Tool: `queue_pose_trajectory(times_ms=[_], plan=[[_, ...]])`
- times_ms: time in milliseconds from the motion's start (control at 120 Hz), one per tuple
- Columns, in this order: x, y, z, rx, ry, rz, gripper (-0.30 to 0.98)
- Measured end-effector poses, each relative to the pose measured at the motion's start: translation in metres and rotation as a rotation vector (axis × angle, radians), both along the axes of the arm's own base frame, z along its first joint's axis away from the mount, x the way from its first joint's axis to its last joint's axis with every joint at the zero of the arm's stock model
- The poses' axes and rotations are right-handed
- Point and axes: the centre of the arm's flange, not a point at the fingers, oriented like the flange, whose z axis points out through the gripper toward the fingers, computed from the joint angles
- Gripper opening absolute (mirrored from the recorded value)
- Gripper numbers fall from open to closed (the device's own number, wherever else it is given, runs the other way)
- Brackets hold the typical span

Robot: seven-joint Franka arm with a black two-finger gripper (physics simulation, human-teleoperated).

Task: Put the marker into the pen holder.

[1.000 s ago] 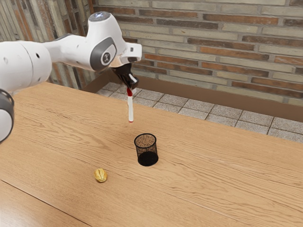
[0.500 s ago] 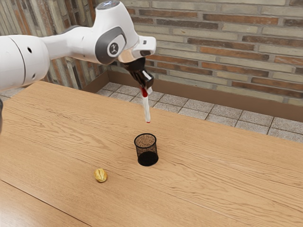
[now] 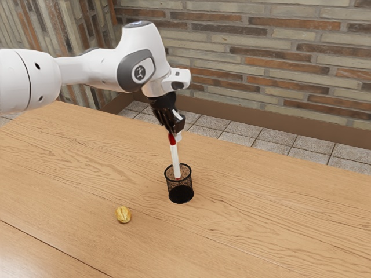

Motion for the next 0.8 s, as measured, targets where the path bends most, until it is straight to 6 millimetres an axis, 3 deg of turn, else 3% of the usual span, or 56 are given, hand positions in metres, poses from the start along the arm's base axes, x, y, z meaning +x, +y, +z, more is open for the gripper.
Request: queue_pose_trajectory(times_ms=[367,583,800], plan=[[0.005,0.012,-0.006,0.031,-0.002,0.012,-0.04],[0.013,0.011,-0.028,0.032,0.008,0.009,-0.02],[0.015,0.010,-0.030,0.027,-0.002,0.005,0.39]])
